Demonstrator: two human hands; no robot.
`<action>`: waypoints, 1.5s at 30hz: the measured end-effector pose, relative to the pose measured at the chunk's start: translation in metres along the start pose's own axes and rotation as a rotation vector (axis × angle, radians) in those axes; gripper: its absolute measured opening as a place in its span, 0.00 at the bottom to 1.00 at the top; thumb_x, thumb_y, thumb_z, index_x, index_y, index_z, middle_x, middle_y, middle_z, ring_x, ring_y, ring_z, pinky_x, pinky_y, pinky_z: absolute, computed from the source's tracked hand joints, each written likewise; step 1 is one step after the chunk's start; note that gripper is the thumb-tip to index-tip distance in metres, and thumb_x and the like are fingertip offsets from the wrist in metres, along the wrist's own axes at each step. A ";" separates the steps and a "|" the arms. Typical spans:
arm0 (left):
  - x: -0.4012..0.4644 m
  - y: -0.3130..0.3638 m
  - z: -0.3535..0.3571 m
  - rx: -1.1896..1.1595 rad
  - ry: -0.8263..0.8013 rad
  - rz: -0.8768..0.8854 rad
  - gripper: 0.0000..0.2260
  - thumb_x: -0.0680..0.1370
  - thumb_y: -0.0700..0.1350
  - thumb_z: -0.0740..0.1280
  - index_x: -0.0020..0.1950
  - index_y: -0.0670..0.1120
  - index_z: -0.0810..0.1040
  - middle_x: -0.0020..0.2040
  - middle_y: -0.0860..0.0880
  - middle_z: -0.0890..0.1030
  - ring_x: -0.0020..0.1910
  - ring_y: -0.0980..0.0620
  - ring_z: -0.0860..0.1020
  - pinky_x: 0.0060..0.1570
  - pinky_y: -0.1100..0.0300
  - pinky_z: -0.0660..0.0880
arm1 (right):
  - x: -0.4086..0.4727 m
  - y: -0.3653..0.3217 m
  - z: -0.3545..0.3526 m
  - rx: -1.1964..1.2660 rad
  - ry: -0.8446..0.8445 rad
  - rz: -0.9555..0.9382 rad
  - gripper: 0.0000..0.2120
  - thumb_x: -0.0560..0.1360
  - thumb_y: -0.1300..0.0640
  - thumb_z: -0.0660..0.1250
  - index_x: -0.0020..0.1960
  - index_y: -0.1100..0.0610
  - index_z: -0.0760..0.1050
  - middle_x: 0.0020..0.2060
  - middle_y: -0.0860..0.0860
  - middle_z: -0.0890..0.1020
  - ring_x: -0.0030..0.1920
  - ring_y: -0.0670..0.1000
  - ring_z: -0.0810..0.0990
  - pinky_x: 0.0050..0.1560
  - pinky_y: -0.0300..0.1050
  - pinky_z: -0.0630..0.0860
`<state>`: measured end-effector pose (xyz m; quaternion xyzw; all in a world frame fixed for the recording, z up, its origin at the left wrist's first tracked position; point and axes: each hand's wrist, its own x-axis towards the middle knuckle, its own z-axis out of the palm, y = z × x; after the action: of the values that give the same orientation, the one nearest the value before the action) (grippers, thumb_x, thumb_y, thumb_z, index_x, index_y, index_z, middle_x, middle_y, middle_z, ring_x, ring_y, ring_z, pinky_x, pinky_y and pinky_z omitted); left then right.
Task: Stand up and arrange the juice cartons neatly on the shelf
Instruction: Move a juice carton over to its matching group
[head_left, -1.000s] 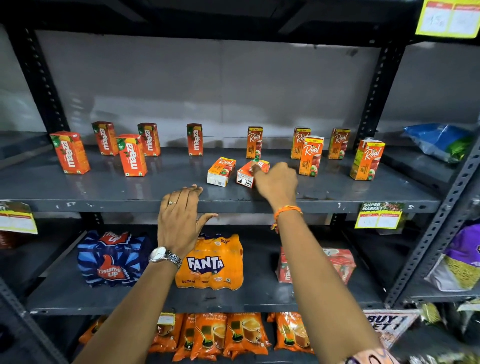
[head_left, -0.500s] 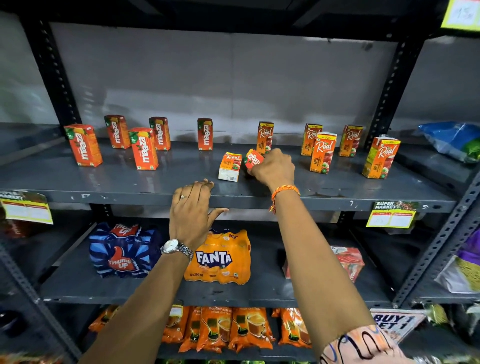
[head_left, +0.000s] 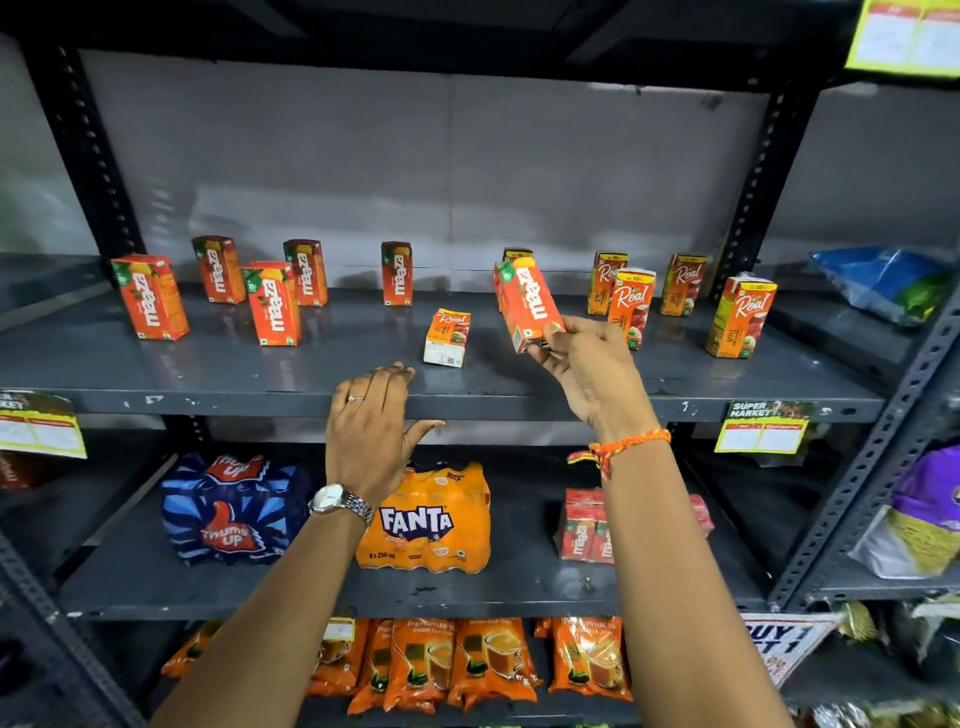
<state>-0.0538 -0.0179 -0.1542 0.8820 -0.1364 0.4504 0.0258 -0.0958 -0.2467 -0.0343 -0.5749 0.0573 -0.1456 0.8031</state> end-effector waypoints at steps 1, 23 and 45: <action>0.000 -0.001 0.000 0.003 -0.004 -0.003 0.29 0.77 0.67 0.56 0.66 0.46 0.72 0.61 0.47 0.79 0.59 0.45 0.76 0.62 0.50 0.65 | -0.008 -0.003 -0.001 0.025 -0.033 -0.046 0.13 0.78 0.67 0.63 0.62 0.67 0.73 0.57 0.59 0.80 0.53 0.54 0.82 0.45 0.41 0.80; 0.000 -0.015 -0.022 -0.036 -0.125 0.022 0.29 0.78 0.64 0.57 0.70 0.46 0.72 0.68 0.47 0.77 0.66 0.45 0.76 0.67 0.49 0.66 | -0.090 -0.032 -0.010 0.128 -0.285 -0.319 0.14 0.77 0.64 0.66 0.62 0.60 0.73 0.59 0.57 0.80 0.61 0.56 0.81 0.61 0.50 0.78; -0.022 -0.098 -0.041 -0.081 -0.156 -0.184 0.27 0.77 0.58 0.65 0.69 0.42 0.73 0.66 0.43 0.77 0.66 0.41 0.75 0.73 0.46 0.62 | 0.036 0.018 0.181 -1.304 -0.346 -0.243 0.19 0.76 0.61 0.66 0.66 0.65 0.73 0.64 0.62 0.77 0.66 0.61 0.75 0.65 0.50 0.70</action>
<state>-0.0726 0.0879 -0.1405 0.9214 -0.0746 0.3702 0.0919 -0.0120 -0.0881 0.0117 -0.9583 -0.0606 -0.0766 0.2686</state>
